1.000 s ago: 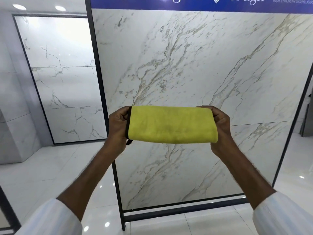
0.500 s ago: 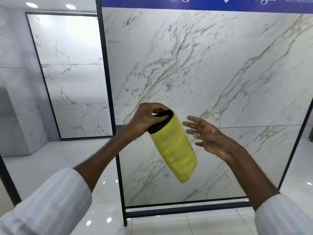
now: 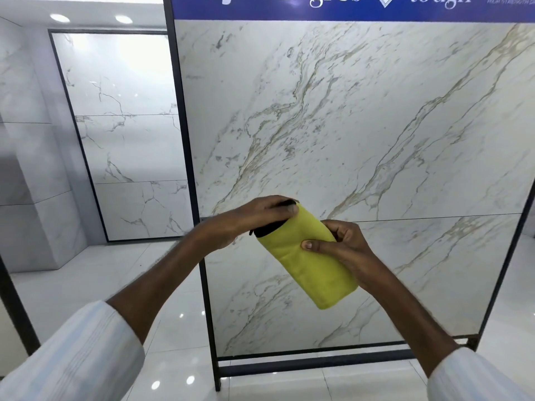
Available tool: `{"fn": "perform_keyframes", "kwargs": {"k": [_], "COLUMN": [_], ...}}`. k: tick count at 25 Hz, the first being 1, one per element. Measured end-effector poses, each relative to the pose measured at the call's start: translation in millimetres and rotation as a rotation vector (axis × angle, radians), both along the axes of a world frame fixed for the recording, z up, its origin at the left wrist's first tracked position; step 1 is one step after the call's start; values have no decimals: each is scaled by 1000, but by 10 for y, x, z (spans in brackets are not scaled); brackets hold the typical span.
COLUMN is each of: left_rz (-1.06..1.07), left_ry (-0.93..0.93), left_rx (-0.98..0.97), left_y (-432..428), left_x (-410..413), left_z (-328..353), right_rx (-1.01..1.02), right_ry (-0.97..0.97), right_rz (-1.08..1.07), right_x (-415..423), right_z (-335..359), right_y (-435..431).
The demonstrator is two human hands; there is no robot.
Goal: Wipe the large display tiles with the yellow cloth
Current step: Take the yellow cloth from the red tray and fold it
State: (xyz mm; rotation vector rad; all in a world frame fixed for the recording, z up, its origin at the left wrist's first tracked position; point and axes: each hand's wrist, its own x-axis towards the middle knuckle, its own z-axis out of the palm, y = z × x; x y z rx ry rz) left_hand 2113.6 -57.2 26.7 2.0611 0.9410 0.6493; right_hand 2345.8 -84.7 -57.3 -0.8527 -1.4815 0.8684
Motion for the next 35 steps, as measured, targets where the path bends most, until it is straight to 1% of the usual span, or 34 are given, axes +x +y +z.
{"fn": "perform_keyframes", "kwargs": {"k": [2, 3, 5, 6, 9, 11, 13, 14, 16, 18, 19, 20, 21, 22, 23, 24, 25, 26, 27, 28, 29, 32, 33, 35], "left_rz": [16, 49, 118, 145, 207, 227, 248, 255, 239, 220, 226, 235, 241, 242, 237, 236, 240, 249, 260, 269, 271, 253, 247, 243], "left_ry": [82, 69, -93, -189, -396, -433, -421, -421, -464, -539, -562, -574, -575, -562, -536, -497, -461, -444, -447, -454, -455, -396, -379, -364], "left_rx": [201, 302, 448, 484, 467, 450, 427, 408, 343, 242, 206, 183, 179, 192, 223, 270, 312, 341, 360, 373, 388, 444, 467, 487], "left_y": [43, 72, 154, 171, 168, 181, 199, 217, 239, 216, 213, 218, 225, 243, 271, 290, 303, 313, 317, 330, 346, 423, 462, 549], "left_x": [47, 66, 100, 120, 162, 169, 176, 176, 178, 226, 263, 295, 314, 312, 291, 261, 241, 230, 234, 250, 271, 275, 242, 143], "left_z": [-37, -67, -133, -153, -156, -147, -137, -138, -151, -168, -177, -180, -179, -186, -206, -231, -262, -293, -307, -297, -264, -104, -52, 47], "right_rx": [36, 48, 71, 68, 25, 27, 38, 33, -32, -185, -270, -329, -350, -294, -163, 23, 212, 342, 393, 394, 347, 119, 113, 204], "right_ry": [4, 2, -15, -36, -158, -251, -252, -208, -20, 208, 357, 446, 446, 311, 83, -208, -454, -604, -638, -615, -565, -296, -210, -114], "right_rz": [-23, -36, -57, -55, -104, -196, -225, -178, 34, 288, 370, 407, 404, 321, 147, -108, -353, -499, -525, -493, -424, -118, -59, -59], "right_x": [-8, -8, -18, -23, -12, 25, 89, 121, 181, 188, 173, 167, 166, 189, 209, 251, 305, 350, 355, 337, 308, 198, 121, -94], "right_z": [57, 86, 128, 127, 67, -5, -49, -61, -48, -62, -77, -104, -124, -153, -169, -203, -264, -308, -302, -271, -188, 104, 195, 310], "right_y": [15, 18, 9, -1, -76, -110, -116, -118, -161, -204, -229, -224, -204, -166, -138, -100, -37, 13, 26, 24, 0, 29, 67, 224]}}
